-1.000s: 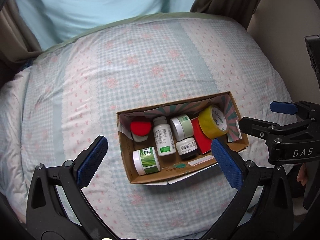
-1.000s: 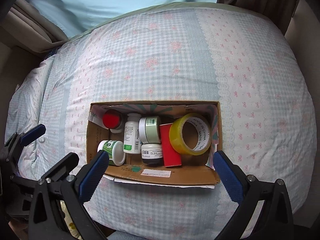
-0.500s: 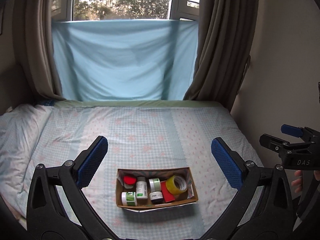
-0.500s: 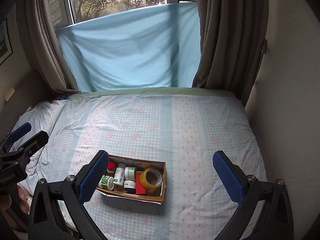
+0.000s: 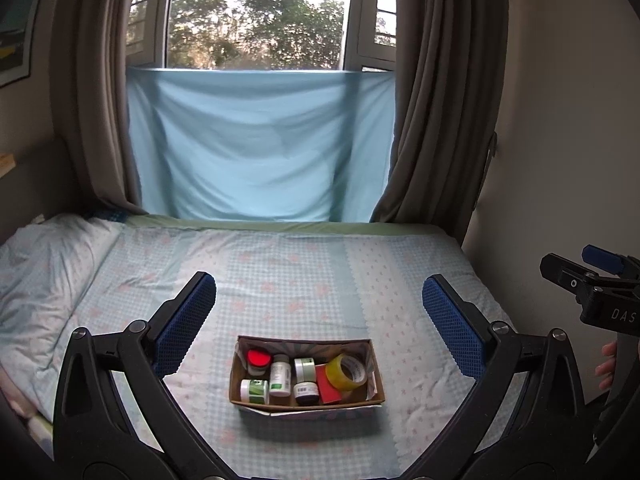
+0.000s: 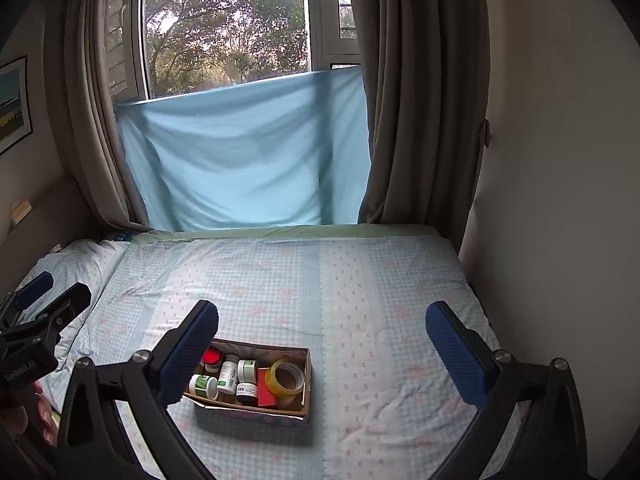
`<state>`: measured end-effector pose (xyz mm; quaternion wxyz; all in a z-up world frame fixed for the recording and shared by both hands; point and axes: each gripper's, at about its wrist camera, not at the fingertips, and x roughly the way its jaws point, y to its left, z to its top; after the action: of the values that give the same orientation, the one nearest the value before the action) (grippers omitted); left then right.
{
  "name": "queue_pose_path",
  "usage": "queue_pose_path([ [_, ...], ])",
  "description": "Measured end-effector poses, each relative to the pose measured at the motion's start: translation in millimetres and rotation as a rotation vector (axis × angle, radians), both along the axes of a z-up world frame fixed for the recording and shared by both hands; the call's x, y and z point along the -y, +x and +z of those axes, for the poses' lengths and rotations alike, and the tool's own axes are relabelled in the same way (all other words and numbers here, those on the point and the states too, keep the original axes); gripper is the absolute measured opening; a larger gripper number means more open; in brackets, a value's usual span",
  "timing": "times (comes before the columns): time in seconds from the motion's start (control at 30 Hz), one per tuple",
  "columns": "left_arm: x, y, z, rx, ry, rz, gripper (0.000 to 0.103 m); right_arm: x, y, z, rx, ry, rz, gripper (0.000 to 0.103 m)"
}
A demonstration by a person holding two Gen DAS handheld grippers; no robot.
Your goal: Organize rigid objects
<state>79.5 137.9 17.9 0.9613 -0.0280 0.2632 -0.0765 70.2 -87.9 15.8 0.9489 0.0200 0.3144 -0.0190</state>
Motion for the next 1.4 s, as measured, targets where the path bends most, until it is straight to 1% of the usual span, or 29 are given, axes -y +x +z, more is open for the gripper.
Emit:
queue_pose_path([
  [0.2,8,-6,2,0.013,0.027,-0.003,0.103,4,-3,-2,0.004,0.008,0.001,0.103],
  [0.53,17,-8,2,0.018,0.045,-0.014,0.103,5,-4,-1,0.018,0.003,-0.013,0.103],
  [1.4,12,-19,3,0.030,0.050,-0.007,0.103,1,-12,-1,0.021,-0.007,-0.015,0.103],
])
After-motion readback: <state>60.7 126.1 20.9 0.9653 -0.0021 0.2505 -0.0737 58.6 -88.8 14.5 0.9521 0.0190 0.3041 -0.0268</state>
